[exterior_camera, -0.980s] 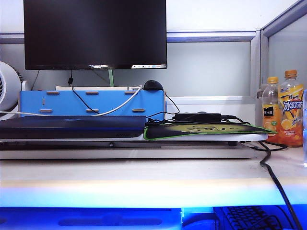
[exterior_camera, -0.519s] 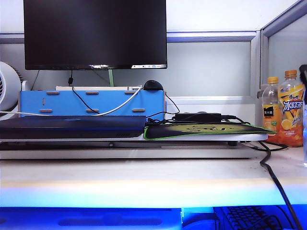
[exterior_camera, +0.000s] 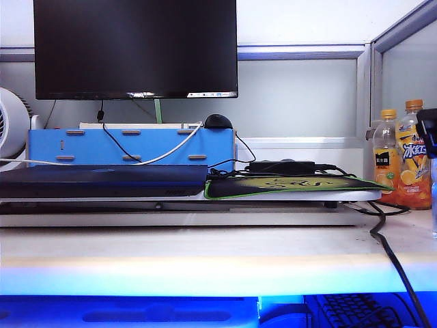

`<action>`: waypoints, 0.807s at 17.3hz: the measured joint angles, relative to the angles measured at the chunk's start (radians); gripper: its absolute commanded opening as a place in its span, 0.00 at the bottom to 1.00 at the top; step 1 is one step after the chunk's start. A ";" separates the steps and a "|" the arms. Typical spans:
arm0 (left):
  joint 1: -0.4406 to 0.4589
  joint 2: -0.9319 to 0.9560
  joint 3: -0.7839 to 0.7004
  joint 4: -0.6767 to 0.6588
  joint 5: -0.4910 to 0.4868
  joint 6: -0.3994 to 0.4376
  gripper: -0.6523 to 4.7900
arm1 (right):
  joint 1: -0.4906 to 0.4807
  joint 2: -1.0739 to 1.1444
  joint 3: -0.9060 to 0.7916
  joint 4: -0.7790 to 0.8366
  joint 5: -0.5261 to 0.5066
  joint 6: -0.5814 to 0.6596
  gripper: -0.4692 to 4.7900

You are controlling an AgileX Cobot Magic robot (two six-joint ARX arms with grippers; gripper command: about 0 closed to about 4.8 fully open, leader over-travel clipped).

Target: Pick up the mineral water bottle and place it on the laptop.

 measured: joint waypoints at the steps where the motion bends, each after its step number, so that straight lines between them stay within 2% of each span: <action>1: 0.000 0.000 0.000 0.000 0.000 0.000 0.12 | 0.000 0.007 0.006 0.000 0.003 0.000 1.00; 12: 0.000 0.000 0.000 0.000 0.000 0.000 0.12 | 0.000 0.125 0.087 0.018 0.005 -0.003 1.00; 13: 0.000 0.000 0.000 0.000 0.000 0.000 0.12 | 0.000 0.125 0.087 0.014 0.005 -0.003 0.84; 14: 0.000 0.000 0.000 0.000 0.000 0.000 0.12 | 0.000 0.125 0.087 0.007 0.005 -0.003 0.55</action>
